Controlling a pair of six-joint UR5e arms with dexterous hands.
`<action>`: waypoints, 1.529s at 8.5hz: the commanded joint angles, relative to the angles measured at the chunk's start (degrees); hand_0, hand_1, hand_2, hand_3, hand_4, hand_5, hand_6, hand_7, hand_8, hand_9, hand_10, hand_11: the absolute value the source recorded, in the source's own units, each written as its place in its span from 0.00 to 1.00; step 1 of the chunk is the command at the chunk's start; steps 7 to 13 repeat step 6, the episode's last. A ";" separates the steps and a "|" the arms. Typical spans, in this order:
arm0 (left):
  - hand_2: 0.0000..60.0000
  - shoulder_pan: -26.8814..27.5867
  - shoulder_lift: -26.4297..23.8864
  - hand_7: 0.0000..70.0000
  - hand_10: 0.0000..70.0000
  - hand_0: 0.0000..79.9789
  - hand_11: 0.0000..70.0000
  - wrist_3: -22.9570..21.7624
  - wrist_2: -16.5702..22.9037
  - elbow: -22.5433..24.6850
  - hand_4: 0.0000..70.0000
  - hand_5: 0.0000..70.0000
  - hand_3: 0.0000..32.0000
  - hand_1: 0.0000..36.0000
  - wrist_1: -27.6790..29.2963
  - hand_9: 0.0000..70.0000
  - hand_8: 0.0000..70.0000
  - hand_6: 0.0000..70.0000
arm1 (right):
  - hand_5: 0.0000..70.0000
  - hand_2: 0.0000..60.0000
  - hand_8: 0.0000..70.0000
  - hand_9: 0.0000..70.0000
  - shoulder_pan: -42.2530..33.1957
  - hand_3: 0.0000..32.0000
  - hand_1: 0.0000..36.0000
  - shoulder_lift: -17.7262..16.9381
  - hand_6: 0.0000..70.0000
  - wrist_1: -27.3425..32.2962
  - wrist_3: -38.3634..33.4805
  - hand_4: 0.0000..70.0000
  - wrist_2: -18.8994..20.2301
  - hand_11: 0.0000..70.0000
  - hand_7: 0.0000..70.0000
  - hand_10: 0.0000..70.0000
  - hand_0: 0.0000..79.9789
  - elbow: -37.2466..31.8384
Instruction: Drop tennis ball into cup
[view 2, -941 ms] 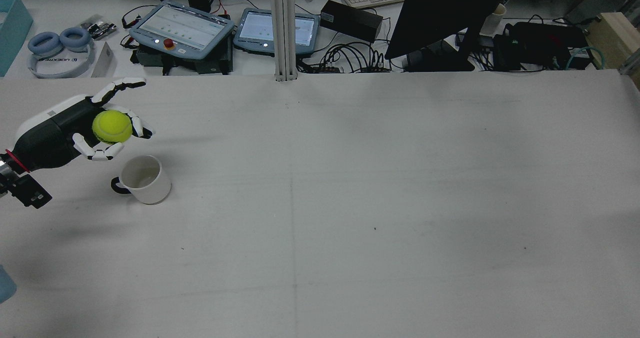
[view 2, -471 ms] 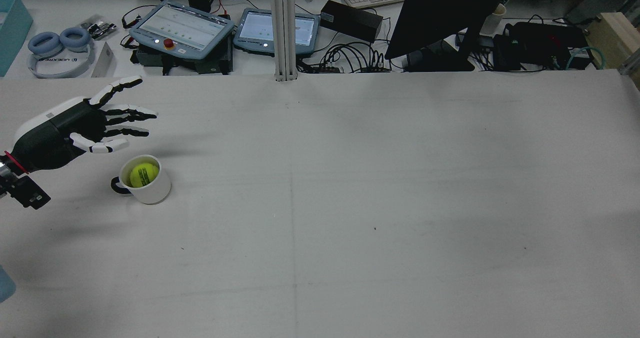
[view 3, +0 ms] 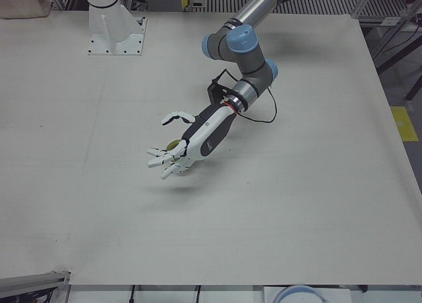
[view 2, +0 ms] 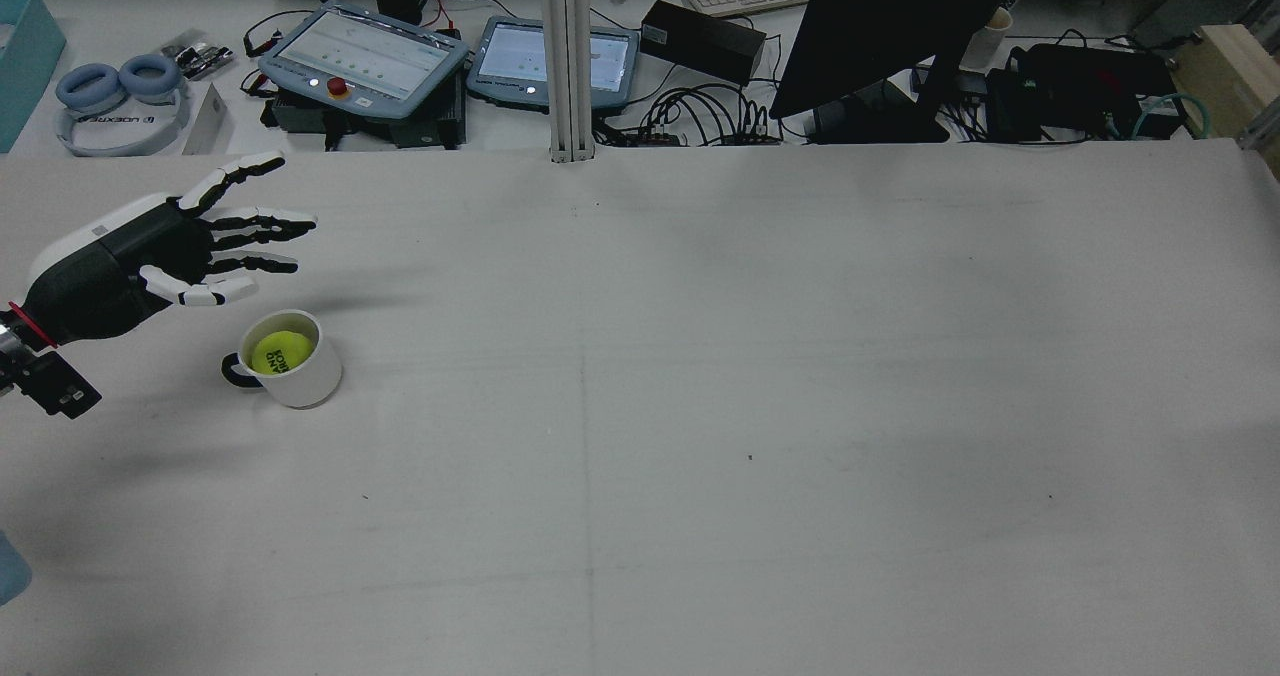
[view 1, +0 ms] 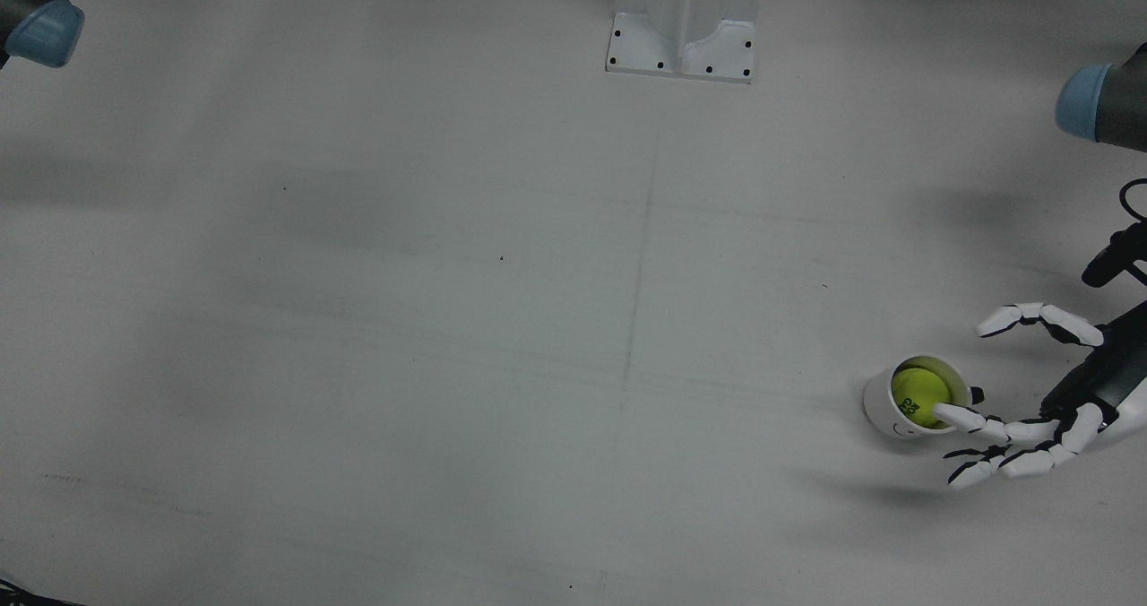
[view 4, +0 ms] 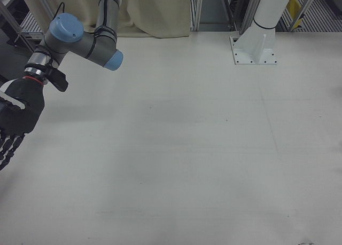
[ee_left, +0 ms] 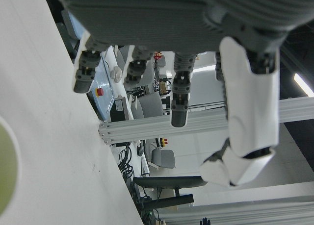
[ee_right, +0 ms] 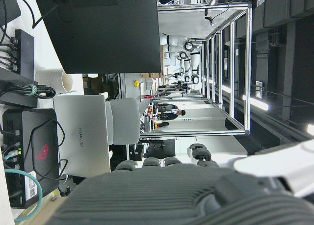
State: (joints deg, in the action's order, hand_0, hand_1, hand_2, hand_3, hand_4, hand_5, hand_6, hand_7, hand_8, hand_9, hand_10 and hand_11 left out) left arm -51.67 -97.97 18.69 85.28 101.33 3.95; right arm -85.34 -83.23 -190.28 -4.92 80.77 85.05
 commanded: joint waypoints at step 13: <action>0.68 -31.64 -5.65 0.30 0.21 0.88 0.35 -2.86 4.89 -9.57 0.06 0.28 1.00 0.98 -2.63 0.13 0.28 0.51 | 0.00 0.00 0.00 0.00 0.00 0.00 0.00 0.00 0.00 -0.09 0.00 0.00 0.00 0.00 0.00 0.00 0.00 0.20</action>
